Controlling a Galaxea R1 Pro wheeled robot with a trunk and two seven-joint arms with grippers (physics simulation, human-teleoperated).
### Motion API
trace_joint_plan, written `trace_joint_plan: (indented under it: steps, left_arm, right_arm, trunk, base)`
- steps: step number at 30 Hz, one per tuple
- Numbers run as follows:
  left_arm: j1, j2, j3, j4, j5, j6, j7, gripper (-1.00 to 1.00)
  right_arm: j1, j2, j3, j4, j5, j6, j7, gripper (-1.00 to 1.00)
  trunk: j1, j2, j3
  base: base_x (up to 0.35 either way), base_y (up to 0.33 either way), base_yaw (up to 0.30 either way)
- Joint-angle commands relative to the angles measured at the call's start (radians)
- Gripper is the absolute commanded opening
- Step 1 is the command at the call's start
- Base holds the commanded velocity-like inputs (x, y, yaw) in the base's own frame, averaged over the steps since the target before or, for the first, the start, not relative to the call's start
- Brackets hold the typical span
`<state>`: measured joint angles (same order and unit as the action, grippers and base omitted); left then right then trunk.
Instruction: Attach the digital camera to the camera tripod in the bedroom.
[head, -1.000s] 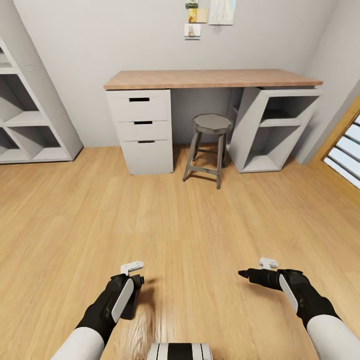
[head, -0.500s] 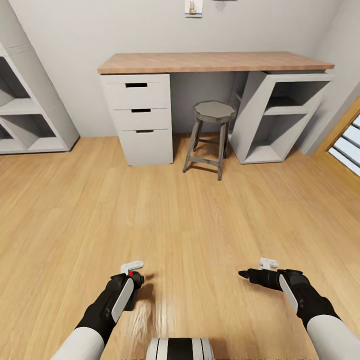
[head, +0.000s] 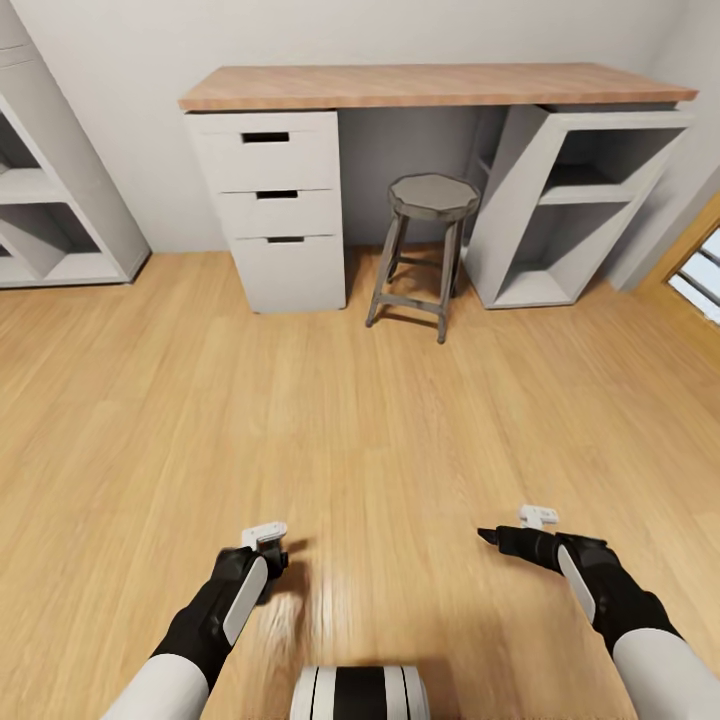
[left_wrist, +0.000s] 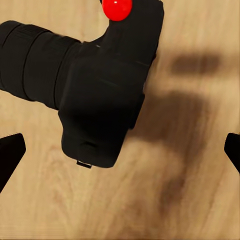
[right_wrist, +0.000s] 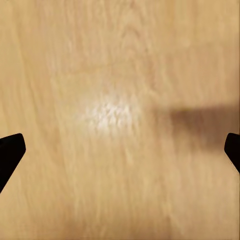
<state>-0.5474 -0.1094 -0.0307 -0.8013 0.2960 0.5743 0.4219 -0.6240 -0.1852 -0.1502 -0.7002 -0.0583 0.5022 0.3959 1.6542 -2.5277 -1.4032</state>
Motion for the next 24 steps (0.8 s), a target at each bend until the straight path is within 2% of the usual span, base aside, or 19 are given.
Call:
trace_joint_plan:
  steps: [1,5,11,12,14,24]
  left_arm:
    - [0.000,0.001,-0.003,-0.001,0.010,0.002,0.010,1.00]
    - [0.000,0.002,-0.004,0.000,0.008,0.001,0.011,1.00]
    - [0.000,0.003,-0.005,-0.001,0.008,-0.001,0.012,1.00]
    - [0.000,0.004,-0.005,0.001,0.007,-0.003,0.012,1.00]
    - [0.000,0.007,-0.005,0.003,0.007,-0.004,0.012,1.00]
    - [0.000,0.011,-0.005,0.006,0.010,-0.004,0.011,1.00]
  right_arm:
    - [0.000,0.001,-0.002,-0.005,-0.006,0.004,0.000,1.00]
    - [0.000,0.035,0.002,-0.031,-0.002,-0.073,-0.050,1.00]
    - [0.000,0.049,0.003,-0.027,-0.002,-0.164,-0.156,1.00]
    - [0.000,0.051,0.003,-0.023,-0.005,-0.192,-0.207,1.00]
    - [0.000,0.053,0.003,-0.021,-0.006,-0.204,-0.229,1.00]
    - [0.000,0.077,0.003,-0.019,-0.003,-0.215,-0.253,1.00]
  trunk:
    - [0.000,-0.001,-0.005]
    - [0.002,-0.001,-0.020]
    - [0.005,-0.003,-0.043]
    - [0.005,-0.003,-0.047]
    - [0.006,-0.003,-0.051]
    - [0.006,-0.003,-0.051]
  base:
    - [0.000,0.000,0.000]
    - [0.000,0.000,0.000]
    - [0.000,0.000,0.000]
    - [0.000,0.000,0.000]
    - [0.000,0.000,0.000]
    - [0.000,0.000,0.000]
